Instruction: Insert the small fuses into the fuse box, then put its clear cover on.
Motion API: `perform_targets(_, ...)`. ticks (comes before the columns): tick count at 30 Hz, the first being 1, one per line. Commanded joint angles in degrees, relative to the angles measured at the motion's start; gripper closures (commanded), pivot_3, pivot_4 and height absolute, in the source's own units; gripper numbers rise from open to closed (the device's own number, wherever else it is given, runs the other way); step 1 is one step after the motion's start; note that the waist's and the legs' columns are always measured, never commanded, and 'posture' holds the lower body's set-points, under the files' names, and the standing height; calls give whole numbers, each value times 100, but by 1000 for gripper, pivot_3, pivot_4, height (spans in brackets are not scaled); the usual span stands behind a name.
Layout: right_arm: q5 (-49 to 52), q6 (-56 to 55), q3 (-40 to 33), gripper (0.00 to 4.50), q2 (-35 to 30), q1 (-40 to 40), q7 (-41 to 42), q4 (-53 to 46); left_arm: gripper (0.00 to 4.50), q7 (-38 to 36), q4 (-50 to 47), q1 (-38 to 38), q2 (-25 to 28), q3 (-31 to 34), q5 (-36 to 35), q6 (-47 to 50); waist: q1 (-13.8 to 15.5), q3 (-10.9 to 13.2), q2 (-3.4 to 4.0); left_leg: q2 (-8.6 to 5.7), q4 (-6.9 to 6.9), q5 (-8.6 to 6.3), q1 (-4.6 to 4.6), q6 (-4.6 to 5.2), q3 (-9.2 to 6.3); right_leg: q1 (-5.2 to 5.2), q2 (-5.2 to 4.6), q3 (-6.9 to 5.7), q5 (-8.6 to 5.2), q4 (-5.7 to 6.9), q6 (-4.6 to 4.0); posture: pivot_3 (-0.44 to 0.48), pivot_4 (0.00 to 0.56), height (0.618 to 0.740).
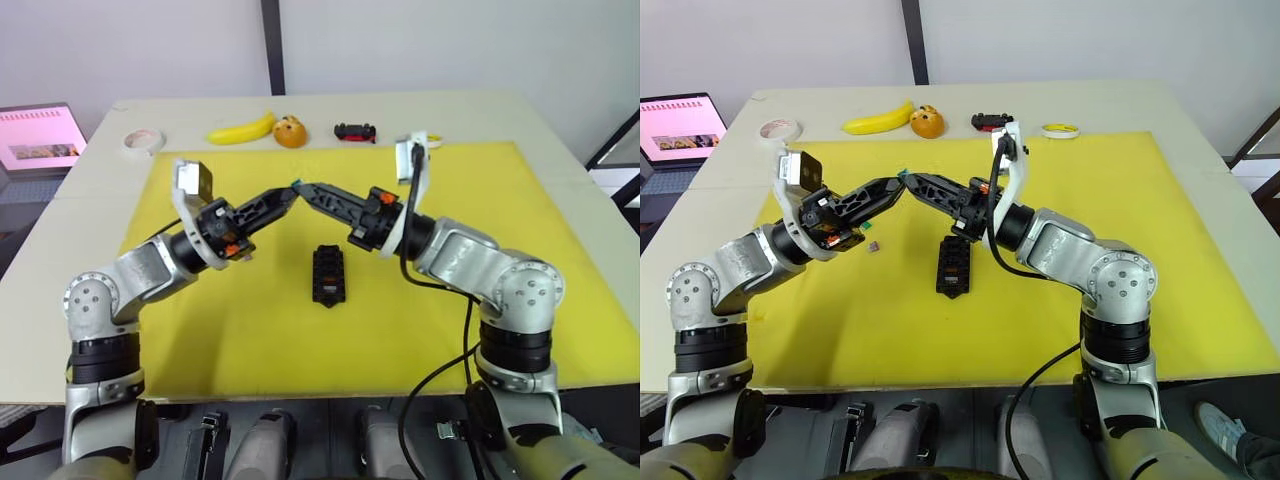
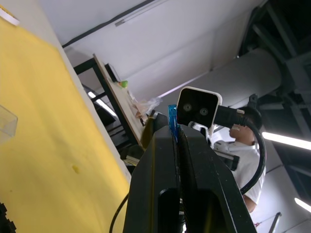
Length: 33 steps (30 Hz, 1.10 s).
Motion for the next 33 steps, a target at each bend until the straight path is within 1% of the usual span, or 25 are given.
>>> perform_targets(1, 184, -102, 11, 3081, -80, -104, 33, -113, 4500, -23, -257, -34, -11, -20, -126, -103, 1, 0, 0, 0, 0, 0, 0, 0, 0, 0, 0, 0, 0, 0, 0, 0, 150, 740)
perform_targets(8, 279, -155, 53, 3081, -143, -89, -15, -131, 4500, -42, -244, -67, -6, -58, -126, -106, 0, 0, 0, 0, 0, 0, 0, 0, 0, 0, 0, 0, 0, -1, 0, 0, 150, 740)
perform_targets(11, 368, -210, 46, 3912, -172, -88, -53, -131, 4500, -54, -220, -76, 10, -67, -126, -103, 1, 0, 0, 0, 0, 0, 0, 0, 0, 0, 0, 0, 0, -1, 0, 0, 150, 740)
perform_targets(12, 402, -229, 45, 4320, -189, -85, -64, -133, 4500, -59, -218, -76, 16, -71, -126, -98, 4, 0, 0, 0, 0, 0, 0, 0, 0, 0, 0, 0, 0, -1, 0, 0, 150, 740)
perform_targets(13, 429, -245, 50, 4421, -209, -82, -73, -135, 4500, -63, -216, -76, 25, -75, -126, -98, 3, 0, 0, 0, 0, 0, 0, 0, 0, 1, 0, 0, 0, -2, 0, 0, 150, 740)
perform_targets(22, 562, -289, 121, 4421, -340, -82, -89, -165, 4500, -80, -176, -97, 39, -111, -126, -100, 4, 0, 0, 1, -1, 0, 0, 1, 0, 2, 1, 0, 0, -3, 0, 0, 150, 740)
perform_targets(26, 612, -304, 140, 4421, -375, -94, -104, -161, 4500, -68, -125, -95, 161, -199, -126, -61, 1, 0, 0, 1, -1, 0, 0, 1, 0, 2, 1, 0, 0, -4, 0, 0, 150, 740)
perform_targets(29, 789, -294, 136, 4500, -439, -113, -119, -156, 3506, -334, -125, -35, 500, -190, -126, 58, -3, 0, 0, 1, -1, -1, 0, 1, 0, 2, 1, 0, 0, -4, 0, 0, 150, 740)
perform_targets(31, 950, -259, 135, 4500, -529, -120, -97, -160, 2555, -668, -192, 12, 855, -133, 78, 197, -10, 1, 1, 2, -3, -1, 0, 1, 0, 2, 2, 0, 0, -4, 0, 0, 150, 740)
perform_targets(32, 1014, -203, 133, 4500, -633, -128, -21, -171, 2081, -1012, -247, 55, 1152, -75, 322, 369, -13, 1, 1, 2, -4, -1, 0, 2, 0, 1, 3, 0, 0, -4, 0, 0, 150, 740)
perform_targets(33, 1047, -122, 130, 4500, -782, -148, 89, -193, 1510, -1470, -373, 141, 1521, -9, 602, 620, -18, 2, 2, 2, -6, -1, 0, 2, 0, 1, 4, -1, -1, -5, -1, 0, 150, 740)
